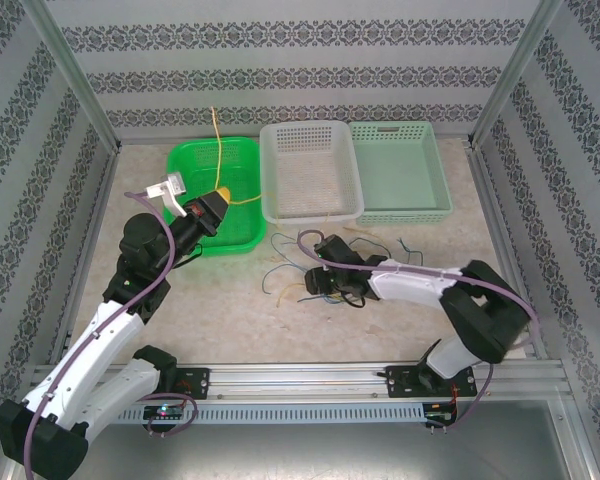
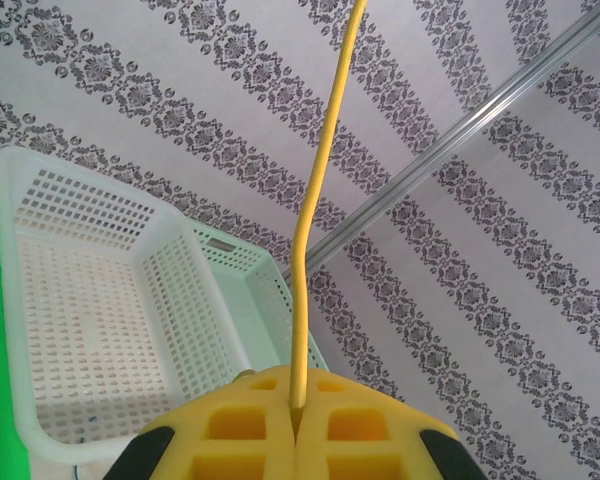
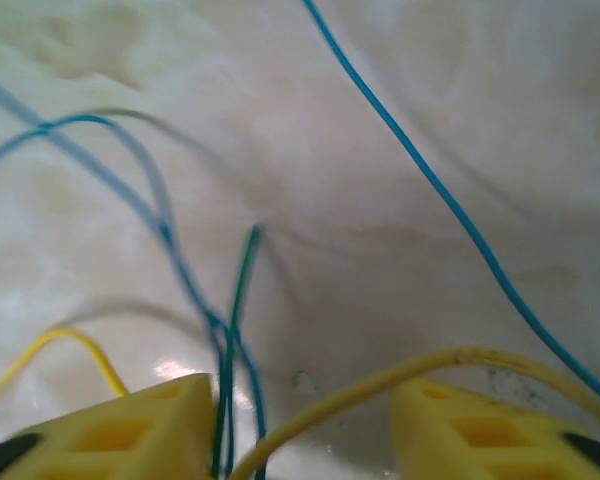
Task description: Untangle the cables
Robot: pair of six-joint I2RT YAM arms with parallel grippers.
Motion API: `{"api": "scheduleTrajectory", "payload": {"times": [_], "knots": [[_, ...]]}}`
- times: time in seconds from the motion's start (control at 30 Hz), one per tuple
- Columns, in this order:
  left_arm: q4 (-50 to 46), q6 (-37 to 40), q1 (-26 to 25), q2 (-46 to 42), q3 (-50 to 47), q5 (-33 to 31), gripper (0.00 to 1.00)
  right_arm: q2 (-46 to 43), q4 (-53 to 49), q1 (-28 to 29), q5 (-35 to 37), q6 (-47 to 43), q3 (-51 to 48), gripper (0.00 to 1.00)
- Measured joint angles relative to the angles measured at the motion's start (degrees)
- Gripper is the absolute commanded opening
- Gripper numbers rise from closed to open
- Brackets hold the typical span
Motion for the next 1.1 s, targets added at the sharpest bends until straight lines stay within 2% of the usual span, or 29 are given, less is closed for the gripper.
{"api": "scheduleTrajectory", "payload": {"times": [0.17,0.27,0.9,1.1], "knots": [[-2.27,1.60,0.02,-0.48,3.65,-1.05,0.00,2.51,-0.74,-0.68,1.73,3.23,1.03,0.21],[-5.66,4.59,0.02,-1.57,8.07,-2.36,0.00,2.73,-1.07,-1.11,1.99,5.20,1.07,0.15],[-29.44,28.92,0.76,-1.53,37.83,-16.48,0.00,3.69,0.17,-2.27,0.70,8.92,0.90,0.04],[-32.15,33.94,0.76,-0.33,45.75,-18.45,0.00,4.07,-0.42,-2.64,-0.44,8.92,1.53,0.04]]}}
